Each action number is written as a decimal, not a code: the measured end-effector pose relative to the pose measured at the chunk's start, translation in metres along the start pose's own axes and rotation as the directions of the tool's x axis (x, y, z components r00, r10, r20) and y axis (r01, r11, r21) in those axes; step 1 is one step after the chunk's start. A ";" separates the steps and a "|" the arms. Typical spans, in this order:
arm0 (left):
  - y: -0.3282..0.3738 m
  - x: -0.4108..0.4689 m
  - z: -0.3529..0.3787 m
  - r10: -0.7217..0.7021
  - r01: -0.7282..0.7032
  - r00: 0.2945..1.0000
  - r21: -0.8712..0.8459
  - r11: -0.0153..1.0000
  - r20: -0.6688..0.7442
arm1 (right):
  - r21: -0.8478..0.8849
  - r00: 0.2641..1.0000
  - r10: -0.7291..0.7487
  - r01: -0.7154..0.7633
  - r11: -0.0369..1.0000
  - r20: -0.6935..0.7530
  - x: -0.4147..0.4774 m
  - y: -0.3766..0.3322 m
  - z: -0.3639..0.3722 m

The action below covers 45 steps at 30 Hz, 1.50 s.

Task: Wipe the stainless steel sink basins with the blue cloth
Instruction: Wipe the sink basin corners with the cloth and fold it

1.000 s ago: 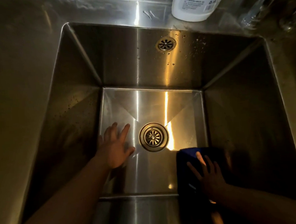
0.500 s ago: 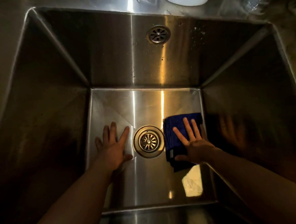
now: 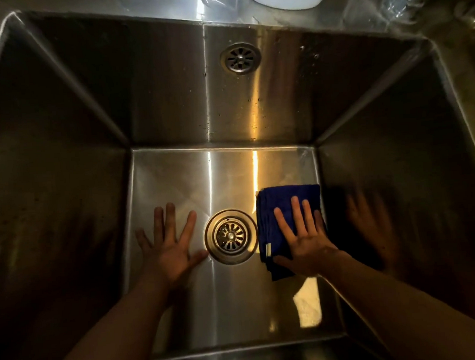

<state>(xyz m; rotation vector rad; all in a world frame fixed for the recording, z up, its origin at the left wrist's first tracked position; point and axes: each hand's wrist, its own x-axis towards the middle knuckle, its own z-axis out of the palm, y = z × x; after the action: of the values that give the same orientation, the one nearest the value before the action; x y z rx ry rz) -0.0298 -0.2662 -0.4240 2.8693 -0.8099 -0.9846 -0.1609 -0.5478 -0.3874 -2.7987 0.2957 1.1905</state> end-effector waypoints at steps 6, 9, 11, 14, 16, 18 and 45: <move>-0.001 0.003 0.008 -0.022 0.024 0.998 0.035 0.999 -0.055 | 0.022 0.995 -0.021 0.019 1.000 0.099 -0.039 -0.002 0.043; -0.002 0.003 0.011 -0.025 0.028 0.998 0.050 0.998 -0.064 | 0.079 0.997 0.042 -0.047 0.996 0.070 -0.017 0.004 0.027; -0.002 0.004 0.012 -0.022 0.025 0.998 0.050 0.998 -0.062 | 0.146 0.993 0.115 -0.115 0.983 0.006 0.009 0.007 0.006; -0.002 0.005 0.012 -0.019 0.022 0.998 0.057 0.998 -0.058 | 0.188 0.984 0.172 -0.160 0.969 -0.046 0.052 0.010 -0.034; -0.002 0.004 0.011 -0.013 0.015 0.998 0.033 0.999 -0.065 | 0.193 0.976 0.208 -0.192 0.962 -0.062 0.076 0.007 -0.058; -0.002 0.002 0.011 0.000 0.001 0.997 0.010 1.000 -0.076 | 0.191 0.969 0.236 -0.220 0.957 -0.070 0.090 0.000 -0.072; 0.014 -0.021 0.006 -0.149 0.126 0.974 -0.139 0.982 -0.171 | -0.090 0.940 -0.303 0.292 0.952 -0.158 0.130 -0.208 -0.122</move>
<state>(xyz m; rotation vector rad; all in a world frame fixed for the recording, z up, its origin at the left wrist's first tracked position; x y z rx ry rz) -0.0538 -0.2674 -0.4150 2.8815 -0.5216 -0.7398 0.0575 -0.3824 -0.3958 -2.8695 -0.1578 0.9122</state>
